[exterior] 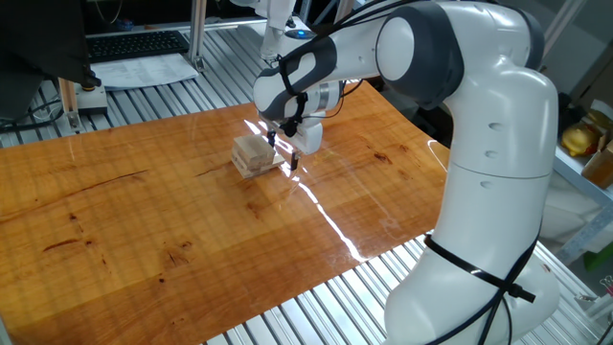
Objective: Play Jenga
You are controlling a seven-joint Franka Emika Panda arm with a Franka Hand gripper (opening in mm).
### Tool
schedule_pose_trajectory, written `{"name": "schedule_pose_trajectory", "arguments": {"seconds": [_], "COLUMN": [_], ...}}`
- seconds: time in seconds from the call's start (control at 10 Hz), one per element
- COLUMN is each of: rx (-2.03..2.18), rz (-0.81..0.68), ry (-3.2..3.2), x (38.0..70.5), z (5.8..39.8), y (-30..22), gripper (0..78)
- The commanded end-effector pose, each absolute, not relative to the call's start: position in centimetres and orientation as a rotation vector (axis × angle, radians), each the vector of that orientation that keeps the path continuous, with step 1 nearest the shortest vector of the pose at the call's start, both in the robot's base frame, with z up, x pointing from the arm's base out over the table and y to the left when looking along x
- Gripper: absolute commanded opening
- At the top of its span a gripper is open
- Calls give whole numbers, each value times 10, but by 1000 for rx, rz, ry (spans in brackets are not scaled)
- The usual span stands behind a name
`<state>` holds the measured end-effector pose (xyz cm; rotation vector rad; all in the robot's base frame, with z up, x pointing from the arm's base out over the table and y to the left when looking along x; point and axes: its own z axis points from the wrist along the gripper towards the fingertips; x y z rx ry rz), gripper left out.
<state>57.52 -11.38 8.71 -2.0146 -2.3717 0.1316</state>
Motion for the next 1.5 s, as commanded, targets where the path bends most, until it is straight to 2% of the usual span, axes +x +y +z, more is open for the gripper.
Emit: {"name": "schedule_pose_trajectory", "arguments": {"seconds": [0.1, 0.8, 1.1, 1.5], "rx": [-2014, -1941, -1847, -1930], "rz": [151, 161, 29, 75], "ry": [-2377, -2388, -2428, -2383], "x": [576, 576, 576, 584], "z": [88, 88, 88, 72], "y": [-114, -114, -114, -109], "gripper": [775, 775, 775, 775]}}
